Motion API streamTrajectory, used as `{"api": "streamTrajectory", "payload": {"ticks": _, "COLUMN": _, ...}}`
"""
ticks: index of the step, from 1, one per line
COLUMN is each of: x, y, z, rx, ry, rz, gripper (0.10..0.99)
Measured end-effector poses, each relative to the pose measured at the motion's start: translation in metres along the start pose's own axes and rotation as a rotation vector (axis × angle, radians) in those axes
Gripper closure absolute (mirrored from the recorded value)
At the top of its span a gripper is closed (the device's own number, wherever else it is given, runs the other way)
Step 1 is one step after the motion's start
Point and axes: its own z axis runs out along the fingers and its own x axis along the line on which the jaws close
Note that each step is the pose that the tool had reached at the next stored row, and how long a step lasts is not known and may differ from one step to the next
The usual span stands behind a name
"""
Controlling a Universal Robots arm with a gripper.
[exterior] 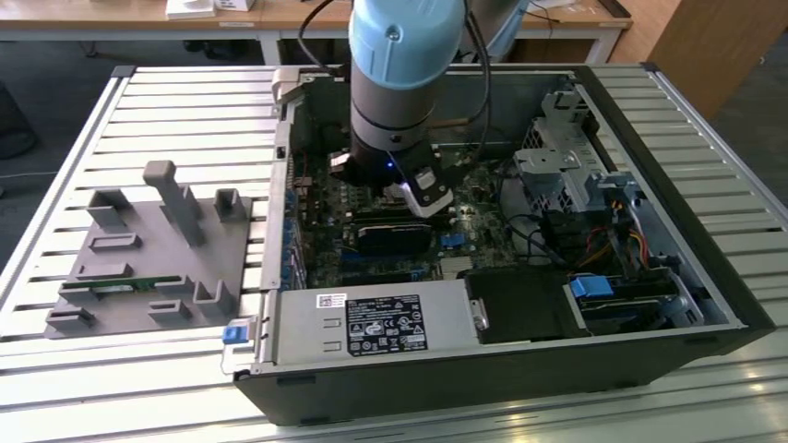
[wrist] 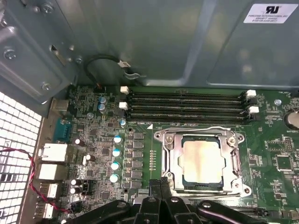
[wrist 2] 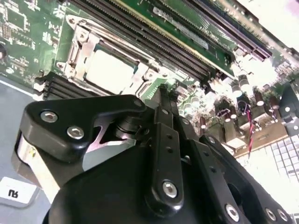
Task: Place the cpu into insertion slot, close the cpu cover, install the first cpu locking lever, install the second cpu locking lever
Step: 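Install the second cpu locking lever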
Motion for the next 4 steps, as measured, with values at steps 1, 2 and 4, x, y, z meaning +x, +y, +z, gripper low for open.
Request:
{"api": "streamTrajectory", "payload": {"ticks": 1, "x": 0.0000, "y": 0.0001, "z": -0.0003, "rx": -0.001, "ry": 0.0000, "rz": 0.000, "gripper": 0.980}}
{"api": "streamTrajectory", "payload": {"ticks": 2, "x": 0.0000, "y": 0.0001, "z": -0.0003, "rx": -0.001, "ry": -0.0001, "rz": 0.000, "gripper": 0.980}}
{"api": "streamTrajectory", "payload": {"ticks": 4, "x": 0.0000, "y": 0.0002, "z": -0.0003, "rx": -0.001, "ry": -0.0001, "rz": 0.000, "gripper": 0.980}}
